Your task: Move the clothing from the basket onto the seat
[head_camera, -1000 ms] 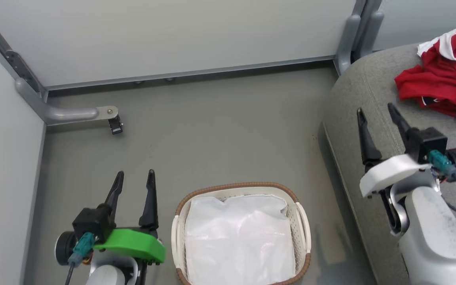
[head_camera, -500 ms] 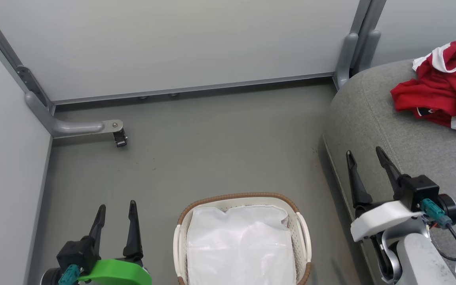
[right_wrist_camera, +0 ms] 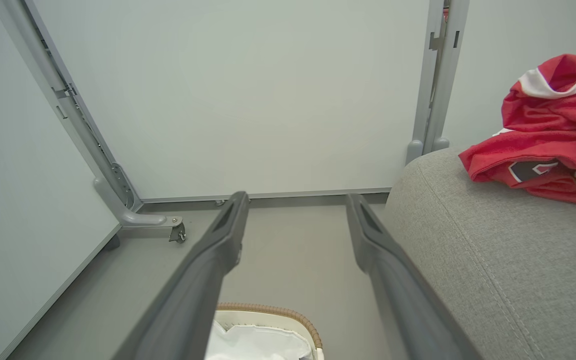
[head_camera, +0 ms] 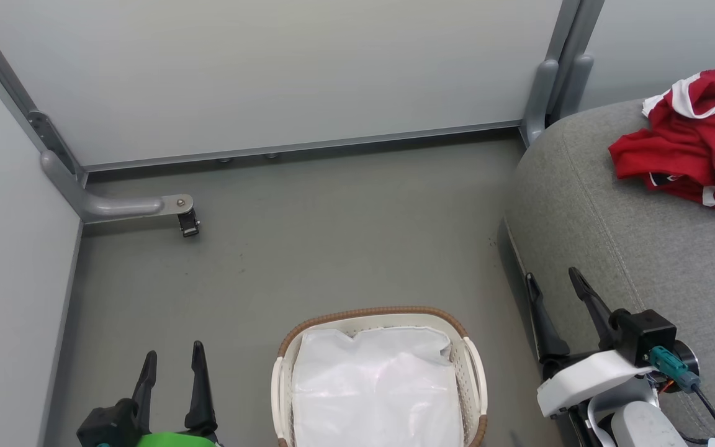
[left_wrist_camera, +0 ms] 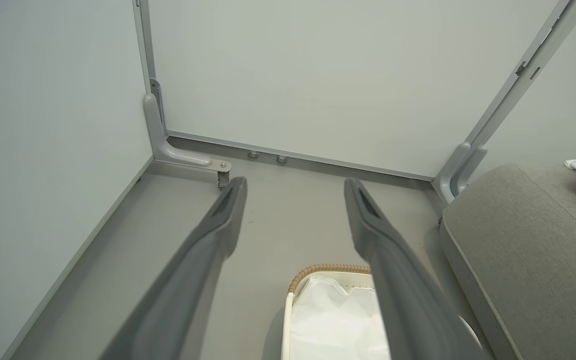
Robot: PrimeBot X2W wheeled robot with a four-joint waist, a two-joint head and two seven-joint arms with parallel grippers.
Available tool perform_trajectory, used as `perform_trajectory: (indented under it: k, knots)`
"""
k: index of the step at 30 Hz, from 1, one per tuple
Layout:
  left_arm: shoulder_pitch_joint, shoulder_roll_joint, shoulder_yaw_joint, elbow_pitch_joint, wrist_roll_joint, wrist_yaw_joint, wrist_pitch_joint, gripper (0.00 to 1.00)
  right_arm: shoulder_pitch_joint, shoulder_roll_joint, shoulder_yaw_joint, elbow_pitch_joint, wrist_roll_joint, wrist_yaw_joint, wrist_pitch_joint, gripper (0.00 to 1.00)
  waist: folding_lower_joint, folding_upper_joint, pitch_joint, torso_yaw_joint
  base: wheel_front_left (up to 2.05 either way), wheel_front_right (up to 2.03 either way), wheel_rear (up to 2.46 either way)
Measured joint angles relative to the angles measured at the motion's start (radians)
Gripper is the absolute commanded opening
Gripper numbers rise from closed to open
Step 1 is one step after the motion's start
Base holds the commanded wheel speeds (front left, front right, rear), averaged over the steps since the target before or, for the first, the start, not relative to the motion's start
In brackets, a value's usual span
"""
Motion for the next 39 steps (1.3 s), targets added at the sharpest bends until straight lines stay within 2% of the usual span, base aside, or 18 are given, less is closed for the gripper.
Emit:
perform_trajectory:
  k: [37, 38, 39]
  knots:
    - [0.018, 0.0, -0.007, 0.01, 0.02, -0.007, 0.0, 1.0, 0.035, 0.0, 0.012, 0.02, 0.026, 0.0, 0.0, 1.0, 0.0, 0.0001, -0.038, -0.005, 0.0, 0.0, 0.0]
    - [0.019, 0.0, -0.007, 0.012, 0.02, -0.01, 0.0, 0.0, 0.035, 0.0, 0.012, 0.02, 0.026, 0.0, 0.0, 0.0, 0.0, 0.0, -0.038, -0.005, 0.0, 0.0, 0.0]
    - [0.019, 0.0, -0.007, 0.019, 0.019, -0.01, 0.0, 0.0, 0.037, 0.001, 0.012, 0.026, 0.026, 0.0, 0.0, 0.0, 0.0, 0.0, -0.038, -0.005, 0.0, 0.0, 0.0]
